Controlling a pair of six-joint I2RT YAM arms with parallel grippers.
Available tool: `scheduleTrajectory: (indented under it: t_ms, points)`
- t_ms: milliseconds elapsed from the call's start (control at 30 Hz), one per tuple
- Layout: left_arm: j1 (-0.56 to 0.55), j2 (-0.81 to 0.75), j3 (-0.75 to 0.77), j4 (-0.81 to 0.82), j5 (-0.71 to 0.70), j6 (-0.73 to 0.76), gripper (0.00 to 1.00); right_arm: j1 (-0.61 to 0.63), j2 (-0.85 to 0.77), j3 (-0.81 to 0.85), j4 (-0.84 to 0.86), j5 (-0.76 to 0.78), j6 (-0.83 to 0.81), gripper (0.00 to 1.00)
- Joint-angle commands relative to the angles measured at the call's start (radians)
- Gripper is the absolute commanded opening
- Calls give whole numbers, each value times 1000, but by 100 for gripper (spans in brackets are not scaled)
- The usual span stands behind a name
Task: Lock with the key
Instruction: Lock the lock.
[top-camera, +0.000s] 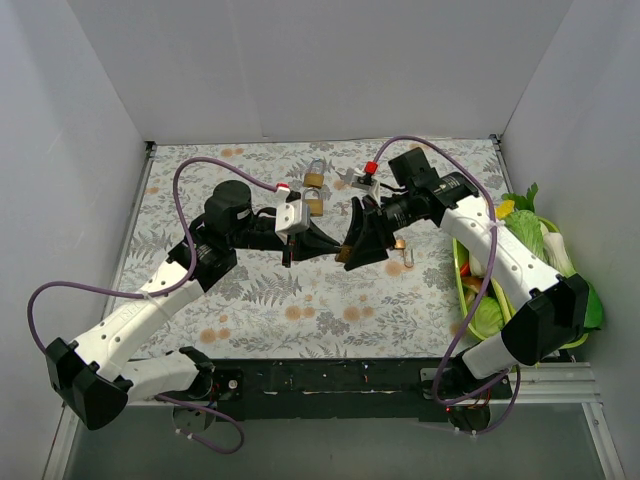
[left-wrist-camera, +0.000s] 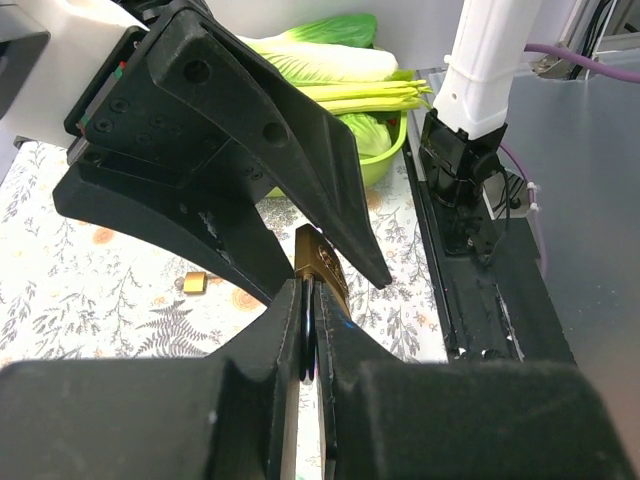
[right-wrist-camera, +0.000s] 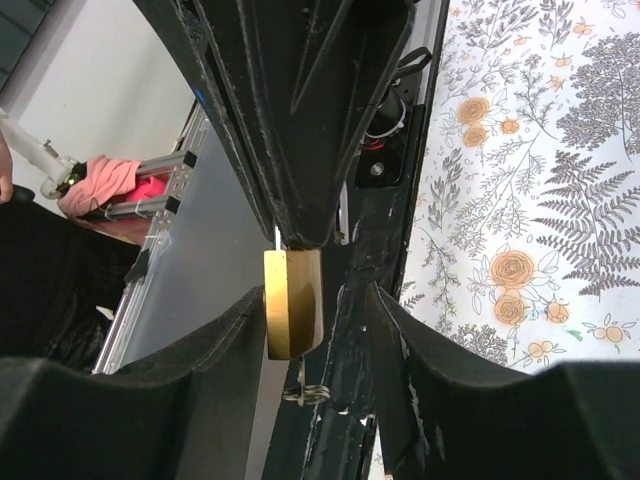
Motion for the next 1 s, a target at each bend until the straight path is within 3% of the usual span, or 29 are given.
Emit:
scheduleTrajectory:
  t_ms: [0, 100, 200, 233, 267, 333, 367, 467, 500, 667, 967]
  points:
    - [-5, -30, -11, 5, 9, 28, 0, 17, -27, 45, 11, -21, 15, 51]
    - [-5, -27, -11, 2, 5, 31, 0, 28, -30, 44, 17, 9, 14, 45]
    - [-5, -23, -4, -8, 2, 29, 0, 32, -39, 40, 31, 51, 9, 24]
    - [-5, -23, -3, -11, 0, 29, 0, 32, -45, 36, 40, 60, 14, 7]
    - [-5, -20, -1, -15, -11, 26, 0, 32, -47, 36, 58, 81, 29, 1]
    - [-5, -14, 11, -40, -46, -12, 4, 32, -56, 37, 75, 94, 40, 1]
    - [-3, -10, 22, -49, -76, -43, 21, 32, -58, 37, 82, 104, 38, 1]
    - [12, 3, 66, -148, -124, -71, 43, 29, -65, 37, 85, 124, 38, 1]
    - [24, 0, 69, -190, -115, -72, 44, 28, -68, 36, 91, 129, 35, 1]
    - [34, -46, 51, -215, -124, -87, 45, 28, -79, 25, 108, 137, 29, 1]
    - [34, -46, 57, -225, -106, -97, 17, 32, -79, 30, 83, 163, -8, 1]
